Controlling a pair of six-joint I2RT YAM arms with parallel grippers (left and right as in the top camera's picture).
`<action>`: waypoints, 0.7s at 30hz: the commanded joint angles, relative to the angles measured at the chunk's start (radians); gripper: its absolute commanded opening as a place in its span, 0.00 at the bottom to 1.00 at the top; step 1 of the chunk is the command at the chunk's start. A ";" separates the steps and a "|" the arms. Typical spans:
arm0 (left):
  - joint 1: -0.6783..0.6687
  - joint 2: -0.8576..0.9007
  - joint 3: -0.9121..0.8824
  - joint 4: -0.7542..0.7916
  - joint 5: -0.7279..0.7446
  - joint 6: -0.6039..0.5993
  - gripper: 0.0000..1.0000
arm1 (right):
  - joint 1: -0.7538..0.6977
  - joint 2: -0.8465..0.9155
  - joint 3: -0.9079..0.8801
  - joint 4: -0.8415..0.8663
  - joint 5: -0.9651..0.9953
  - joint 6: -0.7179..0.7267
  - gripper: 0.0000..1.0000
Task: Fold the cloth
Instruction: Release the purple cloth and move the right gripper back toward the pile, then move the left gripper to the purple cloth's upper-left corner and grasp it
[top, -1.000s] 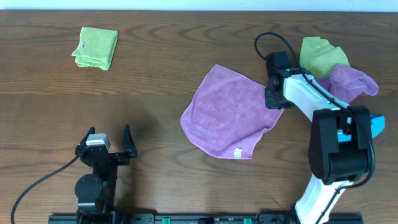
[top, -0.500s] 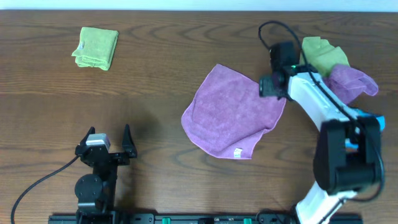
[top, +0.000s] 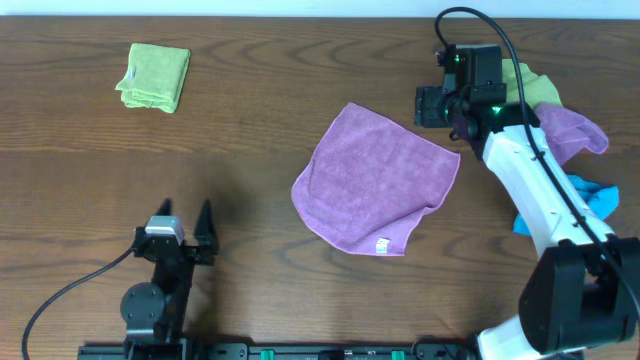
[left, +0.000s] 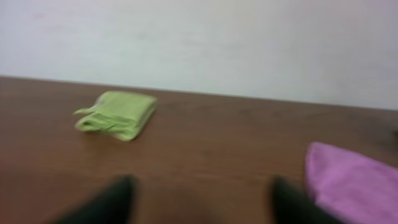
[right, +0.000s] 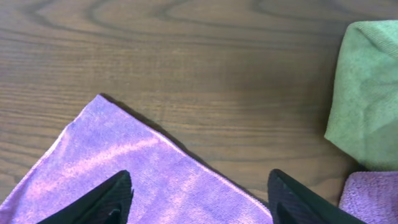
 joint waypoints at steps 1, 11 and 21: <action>0.006 -0.006 -0.006 0.085 0.090 -0.145 0.06 | 0.007 -0.018 0.011 -0.022 -0.035 -0.009 0.66; 0.006 0.002 -0.006 0.330 0.028 -0.612 0.06 | 0.005 -0.153 0.011 -0.058 -0.079 -0.006 0.64; 0.006 0.414 0.157 0.409 0.348 -0.473 0.06 | -0.018 -0.216 0.011 -0.061 -0.079 -0.006 0.54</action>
